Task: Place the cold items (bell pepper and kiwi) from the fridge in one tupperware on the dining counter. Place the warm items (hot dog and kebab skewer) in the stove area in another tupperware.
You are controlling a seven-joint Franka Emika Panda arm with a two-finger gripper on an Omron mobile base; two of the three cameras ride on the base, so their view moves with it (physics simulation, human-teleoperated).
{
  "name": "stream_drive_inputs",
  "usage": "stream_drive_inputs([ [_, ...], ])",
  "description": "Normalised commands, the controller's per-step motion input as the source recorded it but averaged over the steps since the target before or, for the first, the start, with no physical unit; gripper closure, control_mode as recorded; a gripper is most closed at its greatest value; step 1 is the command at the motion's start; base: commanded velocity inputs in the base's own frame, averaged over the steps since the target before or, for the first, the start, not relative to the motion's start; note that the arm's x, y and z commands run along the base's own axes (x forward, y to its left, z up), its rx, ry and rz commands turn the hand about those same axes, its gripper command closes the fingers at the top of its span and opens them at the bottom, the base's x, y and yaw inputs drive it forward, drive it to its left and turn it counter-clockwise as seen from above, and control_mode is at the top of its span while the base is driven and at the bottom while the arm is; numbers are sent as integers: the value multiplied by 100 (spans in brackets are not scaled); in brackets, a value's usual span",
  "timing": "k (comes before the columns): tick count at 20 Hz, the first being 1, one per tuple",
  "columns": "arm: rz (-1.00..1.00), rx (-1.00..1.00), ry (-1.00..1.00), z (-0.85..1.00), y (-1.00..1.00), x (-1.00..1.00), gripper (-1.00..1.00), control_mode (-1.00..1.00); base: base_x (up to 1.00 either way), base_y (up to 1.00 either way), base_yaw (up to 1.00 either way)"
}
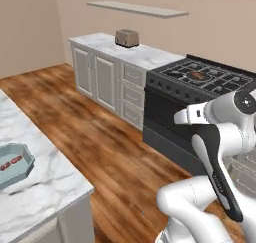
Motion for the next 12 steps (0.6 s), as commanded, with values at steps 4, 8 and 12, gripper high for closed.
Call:
stream_drive_inputs([
  [4, 0, 0, 0, 0, 0, 0, -100, 100, 97, -98, -2],
  [8, 0, 0, 0, 0, 0, 0, -100, 100, 100, -35, -13],
  [12, 0, 0, 0, 0, 0, 0, -100, 100, 100, 0, -26],
])
